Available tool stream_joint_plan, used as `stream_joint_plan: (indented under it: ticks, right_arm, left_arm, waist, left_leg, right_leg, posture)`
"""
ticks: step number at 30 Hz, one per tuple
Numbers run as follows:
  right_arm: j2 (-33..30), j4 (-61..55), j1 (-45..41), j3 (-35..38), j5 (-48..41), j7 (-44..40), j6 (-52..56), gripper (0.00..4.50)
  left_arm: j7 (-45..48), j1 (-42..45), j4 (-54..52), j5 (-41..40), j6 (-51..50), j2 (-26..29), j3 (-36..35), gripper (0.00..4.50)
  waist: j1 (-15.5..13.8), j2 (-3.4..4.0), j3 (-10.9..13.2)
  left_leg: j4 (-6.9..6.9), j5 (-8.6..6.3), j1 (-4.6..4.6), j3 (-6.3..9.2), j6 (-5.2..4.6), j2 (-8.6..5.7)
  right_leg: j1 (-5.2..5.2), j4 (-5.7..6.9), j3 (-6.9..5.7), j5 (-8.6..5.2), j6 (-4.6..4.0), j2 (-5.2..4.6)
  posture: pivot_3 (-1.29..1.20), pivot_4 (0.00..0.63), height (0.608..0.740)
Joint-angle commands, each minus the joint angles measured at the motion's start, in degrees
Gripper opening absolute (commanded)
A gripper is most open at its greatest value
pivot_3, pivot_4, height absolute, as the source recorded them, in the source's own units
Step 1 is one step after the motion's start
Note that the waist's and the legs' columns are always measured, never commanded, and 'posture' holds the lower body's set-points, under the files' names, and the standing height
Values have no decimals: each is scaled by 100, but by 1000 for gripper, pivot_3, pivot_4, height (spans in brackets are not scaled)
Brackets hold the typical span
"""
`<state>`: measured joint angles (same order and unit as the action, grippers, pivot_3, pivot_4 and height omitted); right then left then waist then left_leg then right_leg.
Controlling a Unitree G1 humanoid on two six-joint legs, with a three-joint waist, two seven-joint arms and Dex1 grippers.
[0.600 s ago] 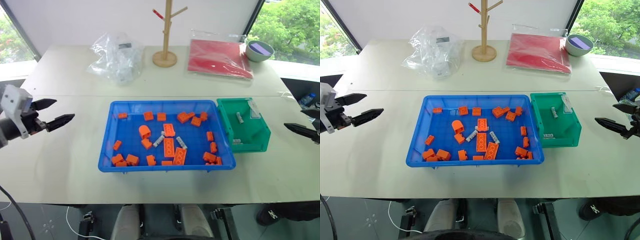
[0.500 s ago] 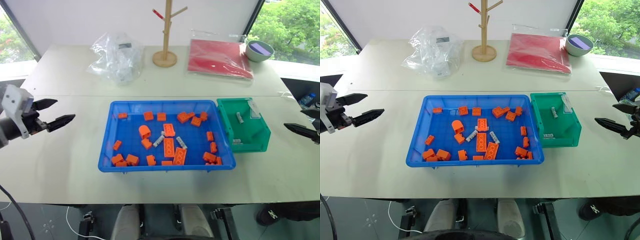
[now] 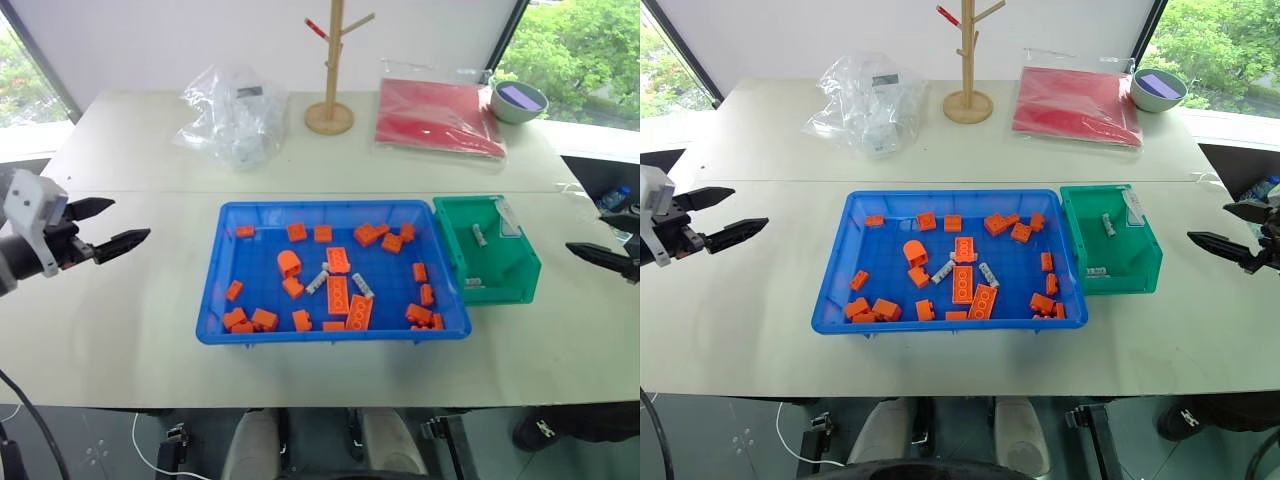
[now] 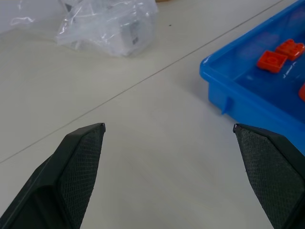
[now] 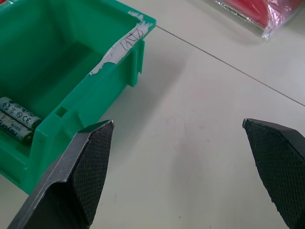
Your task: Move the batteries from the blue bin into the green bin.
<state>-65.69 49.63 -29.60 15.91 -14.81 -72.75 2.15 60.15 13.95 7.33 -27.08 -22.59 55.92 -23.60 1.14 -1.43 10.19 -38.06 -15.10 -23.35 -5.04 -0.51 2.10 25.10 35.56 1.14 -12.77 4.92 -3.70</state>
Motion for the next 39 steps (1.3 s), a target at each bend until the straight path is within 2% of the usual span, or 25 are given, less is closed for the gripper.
stream_joint_plan:
  ticks: [1,4,10,13,17,23,28,34,39]
  right_arm:
    - [-58,-298,-478,37,-78,13,82,4462]
    - [21,-654,-790,2,-181,-23,281,4462]
    - [585,-2958,-837,-601,-227,9,560,4462]
    - [1080,-4285,-798,-1148,-195,149,763,4462]
    - [1676,-5212,-768,-1880,112,361,721,4462]
    - [2415,-5096,-656,-2796,923,717,76,4462]
    - [2917,-4739,-629,-3272,1427,1039,-317,4462]
    - [3224,-4127,-678,-3440,1840,1365,-819,4462]
    - [3293,-4356,-645,-3368,1586,1211,-607,4462]
  left_arm:
    - [19,13,-568,-338,-254,11,-172,4500]
    - [142,-43,-953,-571,-544,66,-106,4500]
    - [506,-122,-2004,-1100,-1123,168,202,4500]
    - [586,-73,-2476,-1232,-1253,127,497,4500]
    - [647,8,-2791,-1279,-1286,57,829,4500]
    - [477,254,-2928,-1145,-1265,-112,1319,4500]
    - [354,422,-2880,-1142,-1261,-259,1446,4500]
    - [271,456,-2901,-1133,-1263,-316,1439,4500]
    - [267,419,-2867,-1111,-1228,-282,1382,4500]
  waist:
    - [4,2,1]
    - [7,4,2]
    - [3,3,2]
    - [-26,4,2]
    - [-41,3,2]
    - [-41,0,2]
    - [-31,0,2]
    - [-23,-1,3]
    - [-26,-1,3]
  left_leg:
    - [0,0,0,0,0,0]
    - [-1,0,1,4,0,0]
    - [-5,0,1,10,1,-3]
    - [-10,1,-1,11,1,-6]
    - [-12,1,-3,10,2,-9]
    - [-19,2,-6,11,1,-19]
    - [-19,3,-5,13,2,-19]
    - [-19,4,-5,13,3,-19]
    - [-19,4,-5,16,4,-19]
  right_leg:
    - [1,1,2,0,0,0]
    - [2,4,3,0,0,3]
    - [9,27,3,1,3,8]
    - [21,49,3,1,4,8]
    - [20,54,-2,1,3,11]
    - [13,50,-2,0,1,9]
    - [15,54,-3,0,2,14]
    - [14,54,-3,0,2,15]
    - [13,55,-3,0,3,15]
  posture:
    - [0,150,736]
    - [0,150,736]
    - [0,150,736]
    - [0,150,736]
    - [0,150,736]
    - [0,150,736]
    - [0,150,736]
    - [0,150,736]
    - [0,150,736]
